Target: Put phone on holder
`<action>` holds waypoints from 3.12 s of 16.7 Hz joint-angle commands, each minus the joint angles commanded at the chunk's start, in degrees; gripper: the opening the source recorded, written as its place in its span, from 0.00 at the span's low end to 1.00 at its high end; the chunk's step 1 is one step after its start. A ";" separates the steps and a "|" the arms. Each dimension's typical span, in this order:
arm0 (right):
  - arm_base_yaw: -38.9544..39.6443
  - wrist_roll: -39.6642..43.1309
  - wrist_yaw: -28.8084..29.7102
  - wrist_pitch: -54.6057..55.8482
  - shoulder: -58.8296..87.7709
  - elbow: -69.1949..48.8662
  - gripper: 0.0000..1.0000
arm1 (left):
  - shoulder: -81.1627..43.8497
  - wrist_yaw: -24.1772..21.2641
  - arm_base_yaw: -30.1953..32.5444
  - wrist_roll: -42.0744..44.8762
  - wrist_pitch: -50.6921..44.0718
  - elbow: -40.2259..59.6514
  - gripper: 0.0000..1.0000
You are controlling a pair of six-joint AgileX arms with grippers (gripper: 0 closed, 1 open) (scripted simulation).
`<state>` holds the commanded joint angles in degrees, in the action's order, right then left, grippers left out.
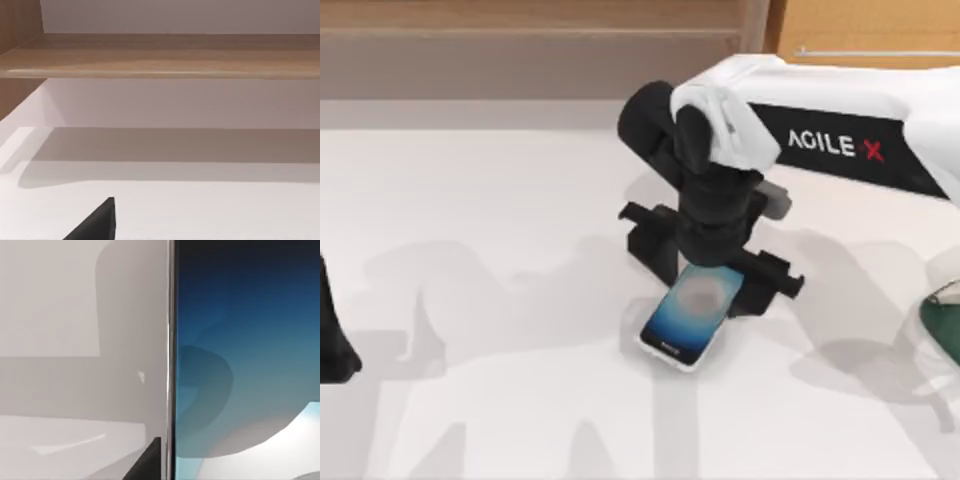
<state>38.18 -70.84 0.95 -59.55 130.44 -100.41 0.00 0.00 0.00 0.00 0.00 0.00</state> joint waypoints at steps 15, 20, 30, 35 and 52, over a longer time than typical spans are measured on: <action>-12.12 14.49 -3.49 2.33 -19.90 3.09 0.00 | 0.00 0.00 0.00 0.00 0.00 0.00 1.00; -24.95 30.60 -8.74 4.76 -35.88 11.27 0.00 | 0.00 0.00 0.00 0.00 0.00 0.00 1.00; -52.99 72.58 -27.02 9.51 -63.12 32.98 0.00 | 0.00 0.00 0.00 0.00 0.00 0.00 1.00; -64.96 94.07 -39.03 11.86 -71.64 44.56 0.00 | 0.00 0.00 0.00 0.00 0.00 0.00 1.00; -79.65 124.60 -59.61 15.19 -78.09 61.99 0.00 | 0.00 0.00 0.00 0.00 0.00 0.00 1.00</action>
<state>-41.47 53.76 -58.66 -44.37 52.35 -38.42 0.00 0.00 0.00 0.00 0.00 0.00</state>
